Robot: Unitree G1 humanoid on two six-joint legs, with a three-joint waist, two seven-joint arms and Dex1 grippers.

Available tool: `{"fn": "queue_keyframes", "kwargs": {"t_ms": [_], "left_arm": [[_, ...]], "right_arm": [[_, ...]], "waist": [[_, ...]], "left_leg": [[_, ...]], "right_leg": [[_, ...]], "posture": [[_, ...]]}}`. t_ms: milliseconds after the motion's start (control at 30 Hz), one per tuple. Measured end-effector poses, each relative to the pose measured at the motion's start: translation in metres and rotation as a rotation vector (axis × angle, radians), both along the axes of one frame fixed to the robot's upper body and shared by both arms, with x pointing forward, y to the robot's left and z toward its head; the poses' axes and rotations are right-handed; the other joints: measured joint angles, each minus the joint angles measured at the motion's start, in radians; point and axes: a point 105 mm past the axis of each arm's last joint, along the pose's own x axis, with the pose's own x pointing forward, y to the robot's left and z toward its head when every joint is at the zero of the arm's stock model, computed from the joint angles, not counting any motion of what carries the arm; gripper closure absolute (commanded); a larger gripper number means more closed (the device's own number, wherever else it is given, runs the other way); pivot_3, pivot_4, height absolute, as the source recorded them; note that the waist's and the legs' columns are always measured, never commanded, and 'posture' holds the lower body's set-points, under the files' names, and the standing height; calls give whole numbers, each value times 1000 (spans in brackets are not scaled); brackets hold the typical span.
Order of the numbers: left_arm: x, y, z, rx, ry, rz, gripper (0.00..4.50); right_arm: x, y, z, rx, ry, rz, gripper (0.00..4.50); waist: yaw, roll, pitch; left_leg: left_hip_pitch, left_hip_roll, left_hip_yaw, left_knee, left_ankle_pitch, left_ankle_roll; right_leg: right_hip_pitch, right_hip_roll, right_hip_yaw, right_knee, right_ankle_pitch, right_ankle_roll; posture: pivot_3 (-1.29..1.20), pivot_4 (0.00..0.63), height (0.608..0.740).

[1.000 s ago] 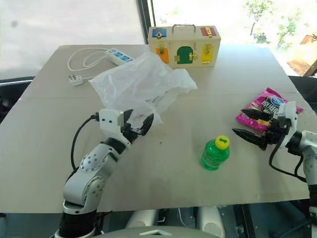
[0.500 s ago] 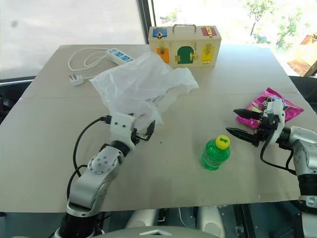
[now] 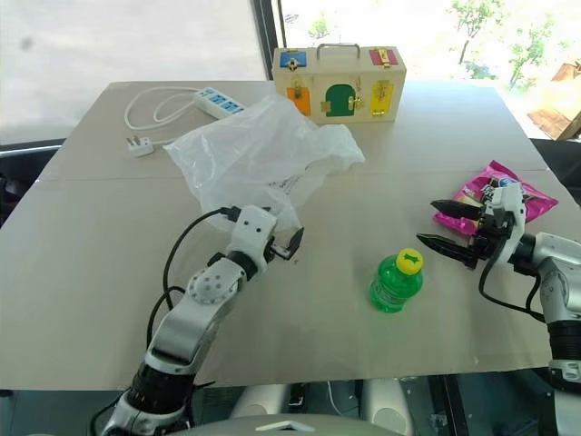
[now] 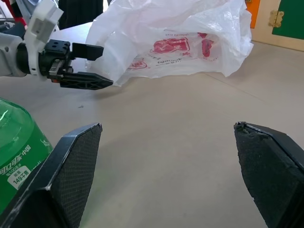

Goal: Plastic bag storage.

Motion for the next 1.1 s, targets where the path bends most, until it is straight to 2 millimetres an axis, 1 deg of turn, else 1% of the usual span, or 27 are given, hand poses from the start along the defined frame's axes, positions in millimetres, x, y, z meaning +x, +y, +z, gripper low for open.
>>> {"fn": "queue_keyframes", "kwargs": {"t_ms": [33, 67, 167, 200, 233, 333, 400, 567, 667, 767, 800, 900, 1000, 1067, 1100], "left_arm": [[3, 0, -1, -11, 3, 3, 26], [4, -2, -1, -22, 7, -3, 266], [2, -8, -2, -57, 18, -55, 1259], [1, -9, -1, -71, 18, -72, 1808], [-1, -9, -1, -81, 17, -82, 2264], [-6, -4, -1, -88, 8, -74, 3664], [-6, -1, -2, -91, 7, -65, 4474], [-11, 5, 8, -108, -43, -63, 4474], [-23, 2, 14, -163, -63, -126, 4474], [-34, 8, 21, -258, -80, -158, 4474], [-37, 10, 24, -288, -89, -168, 4474], [-45, 15, 25, -328, -97, -185, 4474], [-48, 20, 23, -345, -91, -190, 4474], [-51, 19, 23, -370, -85, -208, 4474], [-53, 19, 22, -381, -83, -219, 4474]], "right_arm": [[0, 0, 0, 0, -1, -1, 0], [0, 0, 0, 0, -1, -1, 0], [0, 0, 0, 0, -1, -1, 0], [0, 0, 0, 0, -2, -1, 0], [0, 0, 0, 0, -2, -1, 0], [0, 0, 1, 0, -4, -2, 0], [0, 0, 1, 0, -5, -2, 0], [1, -1, 0, 4, 4, -19, 0], [-9, -2, -8, -45, 92, -10, 0], [-18, -7, -15, -137, 134, 1, 0], [-20, -8, -16, -148, 143, 3, 0], [-25, -11, -22, -184, 169, 15, 0], [-37, -13, -36, -282, 198, 61, 0], [-44, -10, -47, -328, 219, 100, 0], [-46, -7, -48, -333, 223, 118, 0]], "waist": [[0, 0, 0], [-1, 0, 0], [-1, 0, 0], [-1, 0, 0], [-1, 0, 0], [-1, 0, 0], [-1, 0, 0], [-1, 0, 0], [2, 0, 0], [0, 1, 0], [-2, 1, 0], [-1, 1, 0], [1, 1, 0], [1, 1, 0], [0, 1, 0]], "left_leg": [[0, 0, 0, 0, 0, 0], [0, 0, 0, 0, 0, 0], [0, 0, 0, -1, 0, 0], [0, 0, 0, -1, 0, 0], [0, 0, 0, -1, 0, 0], [0, 0, 0, -1, 0, 0], [0, 0, 0, -1, 0, 0], [0, 0, 0, -1, 0, 0], [-1, 0, -1, -2, 0, 0], [-1, 0, -1, -2, -1, 0], [-1, 0, -1, -2, -1, 0], [-1, 0, -1, -2, 0, 0], [-1, 0, -1, -1, 0, 1], [-1, 0, 0, -1, 0, 1], [-1, 0, 0, -1, 0, 1]], "right_leg": [[0, 0, 0, 0, 0, 0], [0, 0, 0, 0, 0, 0], [0, 0, -1, 0, 0, 0], [0, 0, -1, 0, 0, 0], [0, 0, 0, 0, 0, 0], [0, -1, 0, 0, 0, 0], [0, -1, 0, 0, 0, 0], [0, -1, 0, 0, 0, 0], [-1, -2, -1, -1, 0, 0], [-1, -3, -1, -1, 0, -1], [-1, -3, -1, -1, -2, -4], [-1, -2, -1, -1, -2, -4], [0, -2, -2, -1, -3, -4], [0, -2, -2, -1, -3, -4], [0, -2, -2, -1, -3, -4]], "posture": [[0, 150, 740], [0, 150, 740], [0, 150, 740], [0, 150, 740], [0, 150, 740], [0, 150, 740], [0, 150, 740], [0, 150, 740], [0, 150, 740], [0, 150, 740], [0, 150, 740], [0, 150, 740], [0, 150, 740], [0, 150, 740], [0, 150, 740]]}}
